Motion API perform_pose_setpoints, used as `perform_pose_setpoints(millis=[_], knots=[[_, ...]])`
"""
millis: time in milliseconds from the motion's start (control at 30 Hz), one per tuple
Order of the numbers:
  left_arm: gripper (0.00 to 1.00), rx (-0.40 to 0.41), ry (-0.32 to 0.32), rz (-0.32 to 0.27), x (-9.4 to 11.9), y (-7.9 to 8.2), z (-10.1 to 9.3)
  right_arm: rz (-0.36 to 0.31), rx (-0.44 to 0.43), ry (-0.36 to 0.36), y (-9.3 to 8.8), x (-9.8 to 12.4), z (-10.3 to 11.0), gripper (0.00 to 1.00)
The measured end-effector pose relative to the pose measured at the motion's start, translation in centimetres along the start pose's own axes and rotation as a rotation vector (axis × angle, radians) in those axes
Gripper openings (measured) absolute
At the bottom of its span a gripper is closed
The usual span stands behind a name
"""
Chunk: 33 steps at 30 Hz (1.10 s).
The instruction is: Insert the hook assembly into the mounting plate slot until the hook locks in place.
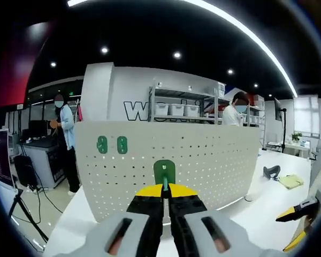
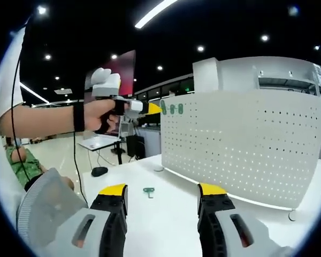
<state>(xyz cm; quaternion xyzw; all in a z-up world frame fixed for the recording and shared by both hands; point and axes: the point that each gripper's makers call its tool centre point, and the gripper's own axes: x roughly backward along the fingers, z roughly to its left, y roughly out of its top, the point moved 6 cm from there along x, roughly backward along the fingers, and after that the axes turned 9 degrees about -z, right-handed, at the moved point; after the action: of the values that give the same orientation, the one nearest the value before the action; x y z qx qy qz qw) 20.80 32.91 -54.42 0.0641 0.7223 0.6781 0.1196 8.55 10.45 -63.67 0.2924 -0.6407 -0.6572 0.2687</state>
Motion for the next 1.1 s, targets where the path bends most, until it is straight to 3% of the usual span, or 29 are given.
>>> perform_pose_setpoints(millis=[500, 1100], knots=[[0.02, -0.015, -0.007, 0.003, -2.1, 0.1, 0.0, 0.01, 0.002, -0.03, -0.2, 0.6, -0.6, 0.52], [0.02, -0.029, 0.028, 0.013, -4.4, 0.7, 1.7, 0.008, -0.026, -0.042, -0.7, 0.5, -0.6, 0.52]])
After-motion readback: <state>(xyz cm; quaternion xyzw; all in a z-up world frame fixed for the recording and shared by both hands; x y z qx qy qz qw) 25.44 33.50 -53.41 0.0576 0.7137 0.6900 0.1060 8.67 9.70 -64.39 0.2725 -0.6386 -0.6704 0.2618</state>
